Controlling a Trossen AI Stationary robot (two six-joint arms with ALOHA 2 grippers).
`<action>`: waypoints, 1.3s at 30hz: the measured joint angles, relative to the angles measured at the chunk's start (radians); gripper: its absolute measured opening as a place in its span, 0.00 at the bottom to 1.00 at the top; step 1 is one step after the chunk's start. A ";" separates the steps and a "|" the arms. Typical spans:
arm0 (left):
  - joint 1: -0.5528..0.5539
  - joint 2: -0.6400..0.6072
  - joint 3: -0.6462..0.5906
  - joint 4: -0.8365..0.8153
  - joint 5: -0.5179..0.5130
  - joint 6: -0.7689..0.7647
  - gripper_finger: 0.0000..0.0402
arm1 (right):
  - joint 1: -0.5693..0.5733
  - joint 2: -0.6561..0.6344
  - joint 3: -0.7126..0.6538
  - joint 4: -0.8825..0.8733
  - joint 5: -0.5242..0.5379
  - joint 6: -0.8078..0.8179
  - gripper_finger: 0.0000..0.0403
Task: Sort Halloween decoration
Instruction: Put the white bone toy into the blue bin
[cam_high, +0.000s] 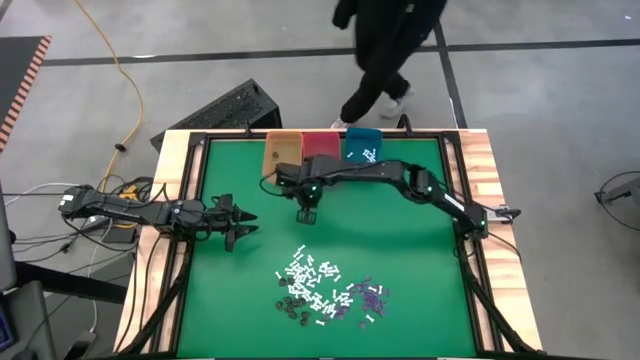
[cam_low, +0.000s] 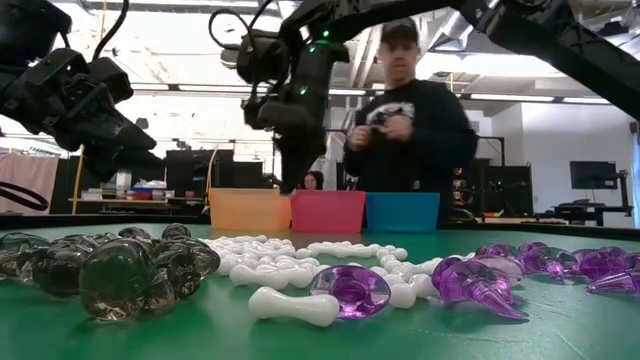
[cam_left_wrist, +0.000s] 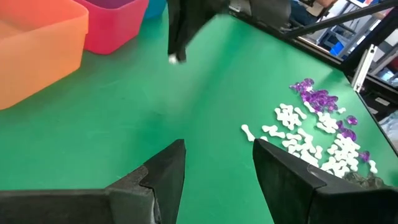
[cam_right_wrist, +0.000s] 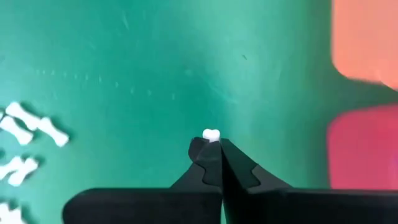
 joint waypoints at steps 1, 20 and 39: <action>0.000 0.000 0.000 0.000 0.005 0.000 0.45 | -0.006 -0.014 0.000 -0.022 0.003 -0.001 0.04; 0.000 0.000 0.000 -0.004 0.026 -0.018 0.45 | -0.383 -0.212 0.002 -0.366 0.157 0.052 0.04; 0.000 0.000 0.000 -0.004 0.026 -0.031 0.45 | -0.491 -0.201 0.001 -0.385 0.128 0.343 0.11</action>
